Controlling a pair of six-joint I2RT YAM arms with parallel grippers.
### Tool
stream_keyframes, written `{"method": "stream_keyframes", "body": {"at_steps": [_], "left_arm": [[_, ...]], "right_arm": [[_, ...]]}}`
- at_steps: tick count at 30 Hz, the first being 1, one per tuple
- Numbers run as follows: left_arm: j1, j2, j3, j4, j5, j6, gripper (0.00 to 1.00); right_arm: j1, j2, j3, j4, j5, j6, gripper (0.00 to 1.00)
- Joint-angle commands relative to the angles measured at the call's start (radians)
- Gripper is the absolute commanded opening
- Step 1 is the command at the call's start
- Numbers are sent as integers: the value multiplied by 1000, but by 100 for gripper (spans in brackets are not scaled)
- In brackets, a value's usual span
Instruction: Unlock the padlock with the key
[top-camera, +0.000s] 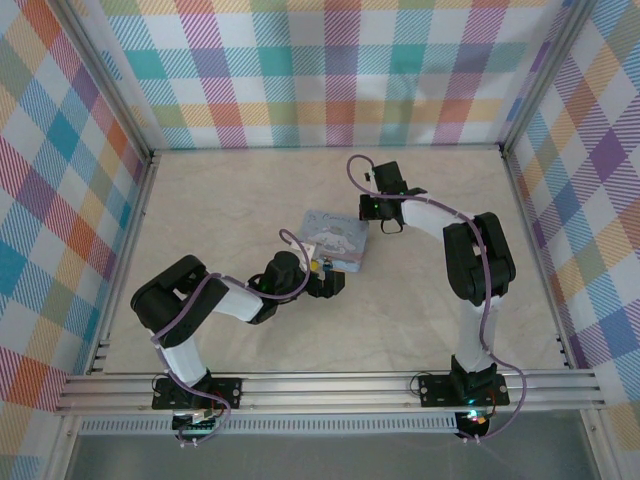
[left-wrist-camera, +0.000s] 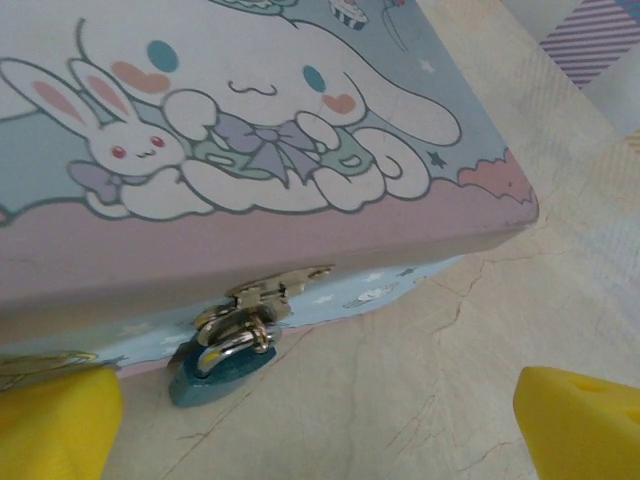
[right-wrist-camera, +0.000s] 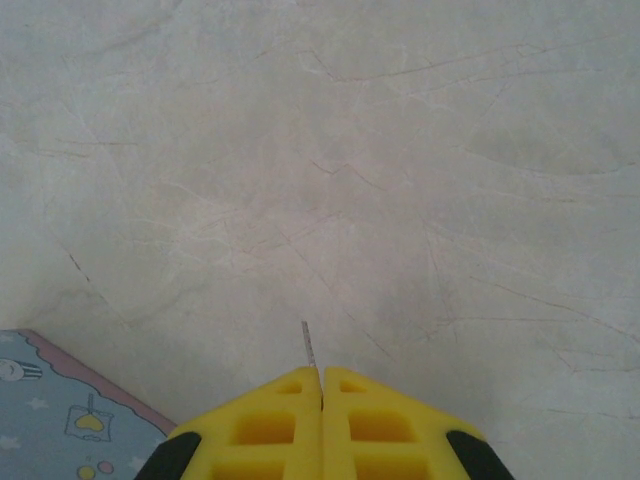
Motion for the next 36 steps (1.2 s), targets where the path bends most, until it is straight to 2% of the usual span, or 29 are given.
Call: {"method": "stream_keyframes", "body": {"at_steps": [1, 10, 18, 23, 26, 33, 36], "left_arm": [[-30, 16, 20, 19, -9, 32, 100], [-36, 93, 57, 120, 126, -20, 93], [-4, 118, 53, 227, 229, -83, 87], [14, 120, 41, 233, 225, -98, 87], [13, 129, 39, 240, 216, -106, 91], [14, 188, 79, 282, 287, -140, 82], [14, 194, 76, 300, 278, -156, 85]], "right_arm": [[-2, -13, -20, 18, -10, 25, 0], [21, 0, -45, 37, -21, 38, 0], [26, -10, -54, 38, -17, 36, 0], [26, -11, -56, 37, -16, 35, 0], [26, -14, -52, 36, -18, 36, 0], [27, -28, -39, 22, -18, 36, 0], [27, -29, -39, 18, -18, 35, 0]]}}
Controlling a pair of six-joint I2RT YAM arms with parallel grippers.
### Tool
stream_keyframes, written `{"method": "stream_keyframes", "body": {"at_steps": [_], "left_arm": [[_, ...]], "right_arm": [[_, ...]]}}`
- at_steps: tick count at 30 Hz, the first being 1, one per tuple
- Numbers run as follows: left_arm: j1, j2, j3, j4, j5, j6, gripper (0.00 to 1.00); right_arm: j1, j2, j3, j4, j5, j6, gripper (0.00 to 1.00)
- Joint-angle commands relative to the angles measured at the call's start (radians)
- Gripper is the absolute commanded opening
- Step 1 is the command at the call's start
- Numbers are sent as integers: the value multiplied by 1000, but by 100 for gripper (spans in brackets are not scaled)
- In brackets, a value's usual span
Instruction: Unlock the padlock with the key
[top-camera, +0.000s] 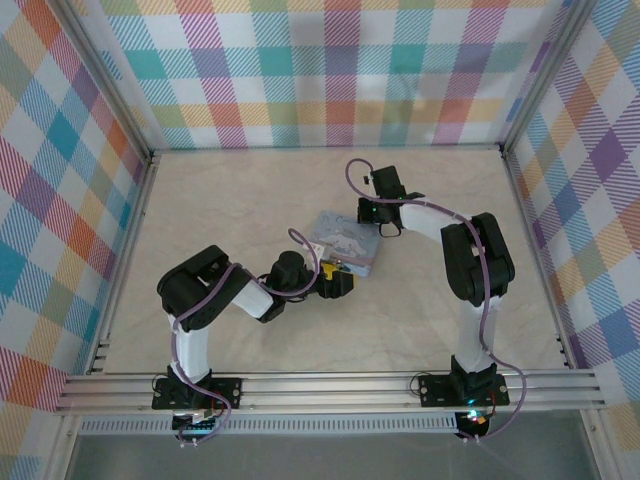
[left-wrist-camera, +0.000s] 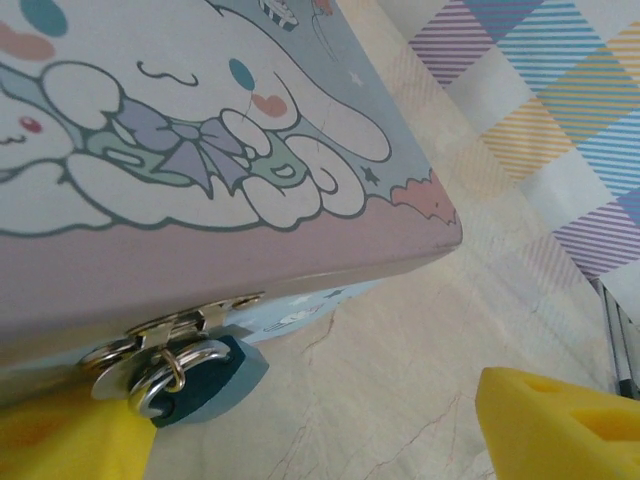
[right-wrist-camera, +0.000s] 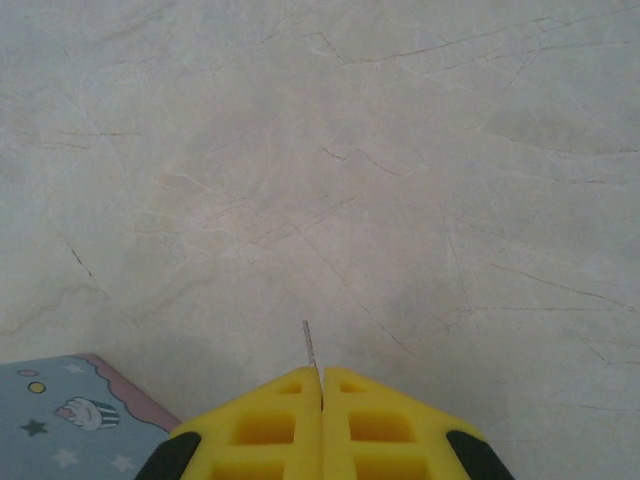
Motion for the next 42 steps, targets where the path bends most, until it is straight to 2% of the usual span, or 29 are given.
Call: {"method": "stream_keyframes", "body": {"at_steps": [1, 4, 7, 19, 32, 42], "left_arm": [[6, 17, 13, 69, 15, -31, 89], [10, 2, -13, 90, -21, -32, 88], [19, -9, -31, 118, 10, -37, 84], [21, -13, -31, 87, 18, -33, 83], [23, -13, -20, 66, 31, -27, 83], [27, 23, 13, 63, 33, -32, 84]], "right_arm": [[11, -29, -3, -35, -16, 8, 0], [11, -33, -8, -34, -15, 9, 0], [11, -35, 1, -43, -9, 1, 0], [-14, -108, 64, -109, 68, 11, 0], [-40, -274, -147, -135, 208, 50, 0], [18, -235, -217, -92, 137, 105, 0]]}}
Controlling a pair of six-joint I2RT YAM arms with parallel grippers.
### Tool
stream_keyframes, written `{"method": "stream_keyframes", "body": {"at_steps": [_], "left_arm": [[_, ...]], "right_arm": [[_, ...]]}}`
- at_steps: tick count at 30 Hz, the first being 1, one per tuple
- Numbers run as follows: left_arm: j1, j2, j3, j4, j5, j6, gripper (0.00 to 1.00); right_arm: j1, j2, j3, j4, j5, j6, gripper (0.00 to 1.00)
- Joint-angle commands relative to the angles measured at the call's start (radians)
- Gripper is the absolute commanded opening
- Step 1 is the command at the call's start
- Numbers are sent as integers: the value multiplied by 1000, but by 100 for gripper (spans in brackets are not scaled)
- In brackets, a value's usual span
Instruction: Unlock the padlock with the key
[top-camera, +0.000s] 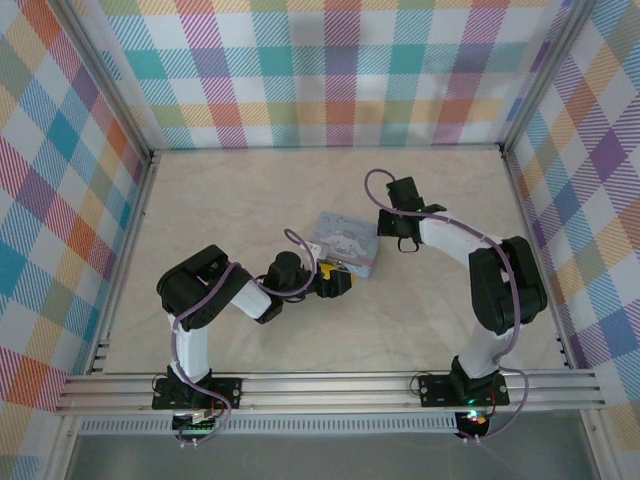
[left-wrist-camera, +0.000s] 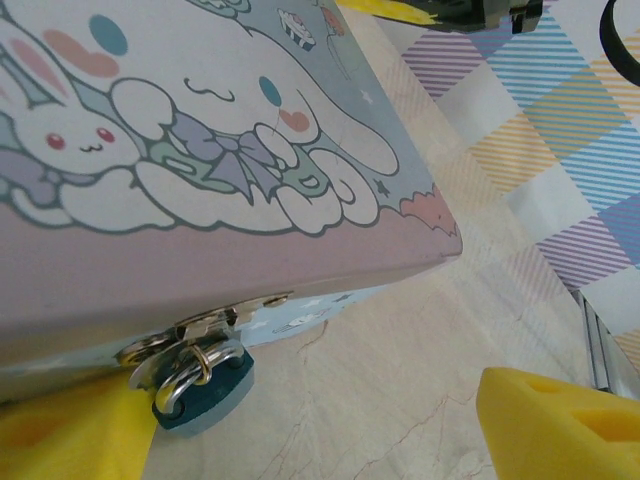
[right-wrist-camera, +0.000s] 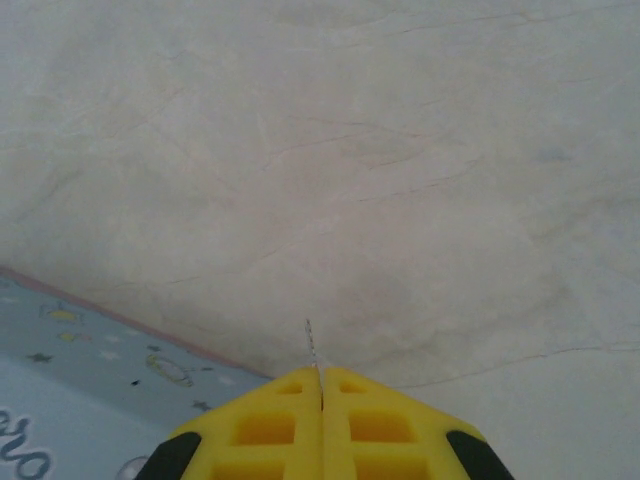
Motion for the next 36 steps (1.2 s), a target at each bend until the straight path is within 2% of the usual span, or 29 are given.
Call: {"method": "stream_keyframes", "body": {"at_steps": [1, 8, 12, 15, 18, 21, 29, 36], "left_arm": [[10, 26, 38, 25, 24, 3, 85], [9, 58, 75, 28, 42, -10, 86], [10, 83, 86, 62, 75, -34, 81], [8, 101, 93, 84, 106, -53, 74], [8, 108, 81, 118, 90, -73, 75], [8, 112, 84, 131, 112, -91, 72], [8, 79, 20, 170, 77, -100, 72], [8, 66, -29, 203, 45, -101, 78]], "right_arm": [[28, 29, 2, 27, -43, 39, 0], [30, 52, 14, 49, -75, 43, 0], [30, 55, 18, 52, -92, 46, 0], [30, 56, 17, 51, -90, 43, 0], [30, 54, 16, 51, -90, 43, 0], [30, 50, 12, 56, -90, 46, 0], [30, 57, 24, 51, -92, 47, 0], [39, 99, 76, 45, -128, 49, 0]]}}
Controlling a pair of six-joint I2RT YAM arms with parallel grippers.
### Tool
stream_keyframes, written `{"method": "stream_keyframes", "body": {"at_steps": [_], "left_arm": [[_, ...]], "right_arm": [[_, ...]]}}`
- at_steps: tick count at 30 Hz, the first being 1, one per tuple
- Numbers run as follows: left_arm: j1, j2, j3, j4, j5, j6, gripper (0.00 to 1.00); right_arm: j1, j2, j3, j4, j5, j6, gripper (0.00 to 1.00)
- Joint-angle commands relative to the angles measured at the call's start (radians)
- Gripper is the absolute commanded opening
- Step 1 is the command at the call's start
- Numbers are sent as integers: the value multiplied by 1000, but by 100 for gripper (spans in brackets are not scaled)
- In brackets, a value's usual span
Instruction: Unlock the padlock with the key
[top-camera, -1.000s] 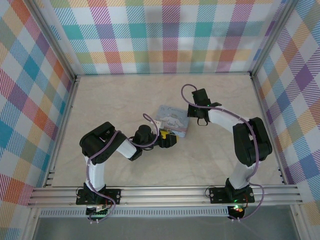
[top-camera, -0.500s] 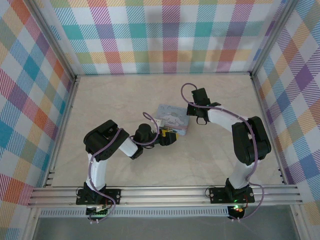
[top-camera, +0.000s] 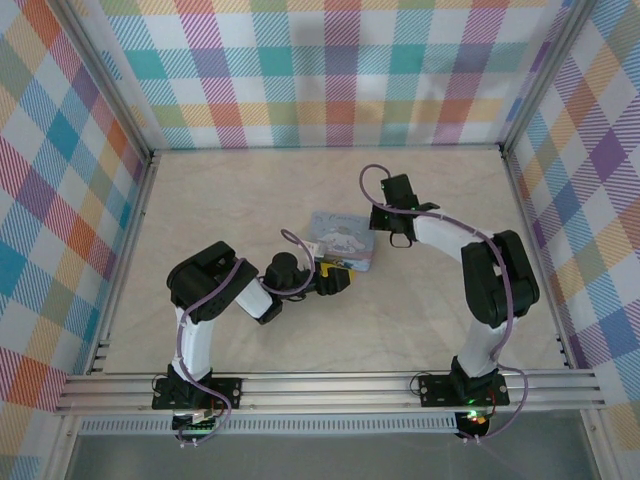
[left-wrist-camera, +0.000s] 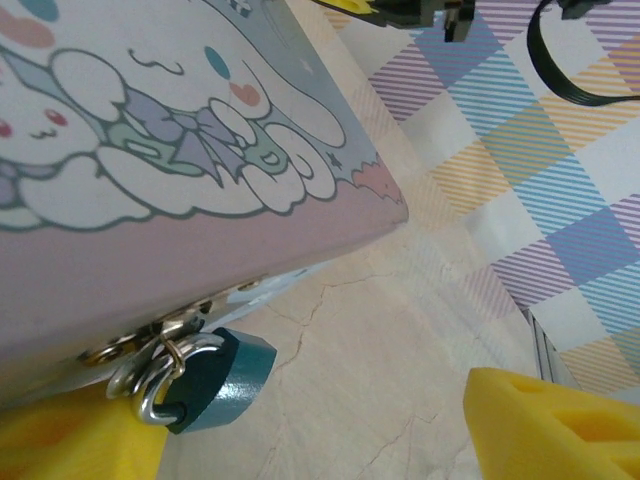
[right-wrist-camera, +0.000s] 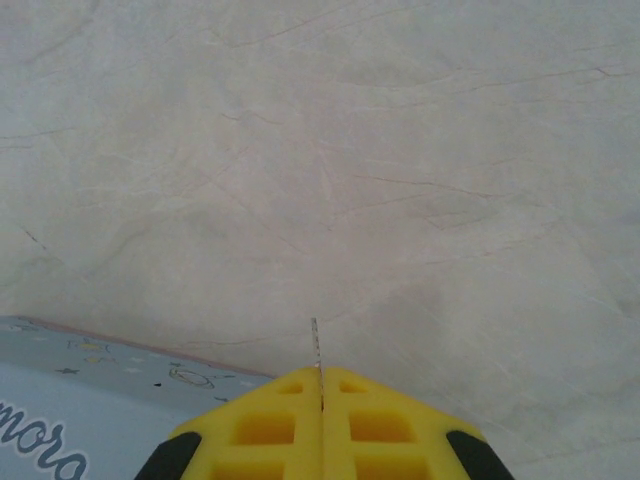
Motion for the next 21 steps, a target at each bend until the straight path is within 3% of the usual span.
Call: {"method": "stream_keyframes", "body": {"at_steps": [1, 7, 15, 21], "left_arm": [[-4, -11, -27, 39, -15, -6, 78], [-3, -45, -62, 22, -53, 19, 86], [0, -40, -55, -10, -52, 6, 77], [18, -80, -104, 0, -72, 6, 81]], "right_arm": [[33, 45, 41, -47, -86, 18, 0], [36, 89, 81, -57, -104, 22, 0], [41, 84, 67, -49, -117, 32, 0], [47, 67, 50, -37, -144, 45, 0]]}}
